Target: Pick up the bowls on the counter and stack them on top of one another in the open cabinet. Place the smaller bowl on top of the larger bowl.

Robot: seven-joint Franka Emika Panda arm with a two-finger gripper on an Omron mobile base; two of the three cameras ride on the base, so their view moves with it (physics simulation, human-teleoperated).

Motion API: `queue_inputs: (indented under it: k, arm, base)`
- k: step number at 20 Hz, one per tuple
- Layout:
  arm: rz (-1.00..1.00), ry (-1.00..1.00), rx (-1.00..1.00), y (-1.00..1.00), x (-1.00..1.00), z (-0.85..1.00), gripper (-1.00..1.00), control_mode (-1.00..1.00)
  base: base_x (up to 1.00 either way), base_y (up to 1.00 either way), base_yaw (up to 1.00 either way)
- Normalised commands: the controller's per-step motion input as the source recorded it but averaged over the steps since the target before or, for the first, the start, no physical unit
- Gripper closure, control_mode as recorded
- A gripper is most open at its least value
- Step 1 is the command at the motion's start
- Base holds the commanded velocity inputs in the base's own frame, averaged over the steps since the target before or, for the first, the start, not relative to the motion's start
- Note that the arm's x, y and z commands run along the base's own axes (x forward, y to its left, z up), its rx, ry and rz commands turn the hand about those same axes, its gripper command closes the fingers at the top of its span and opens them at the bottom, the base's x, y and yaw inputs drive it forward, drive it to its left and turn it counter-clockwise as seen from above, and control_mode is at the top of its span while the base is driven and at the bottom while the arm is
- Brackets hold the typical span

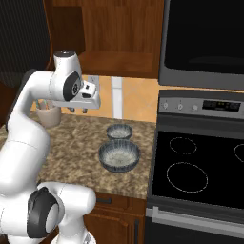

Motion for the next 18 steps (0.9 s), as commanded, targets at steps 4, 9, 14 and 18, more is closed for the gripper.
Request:
queue_inputs:
  k: [4, 9, 14, 18]
  arm:
    - [-0.12, 0.00, 0.03, -0.36, -0.28, -0.10, -1.00, -1.00]
    - [-0.28, 0.00, 0.16, -1.00, -0.33, -0.38, -1.00, -1.00]
    - [-0.19, 0.11, 0.06, -1.00, 0.18, -0.28, -1.00, -1.00]
    - [0.00, 0.00, 0.00, -0.66, 0.88, -0.16, -1.00, -1.00]
  base:
    - [0.00, 0.00, 0.00]
    - [0.00, 0.00, 0.00]
    - [0.00, 0.00, 0.00]
    - [0.00, 0.00, 0.00]
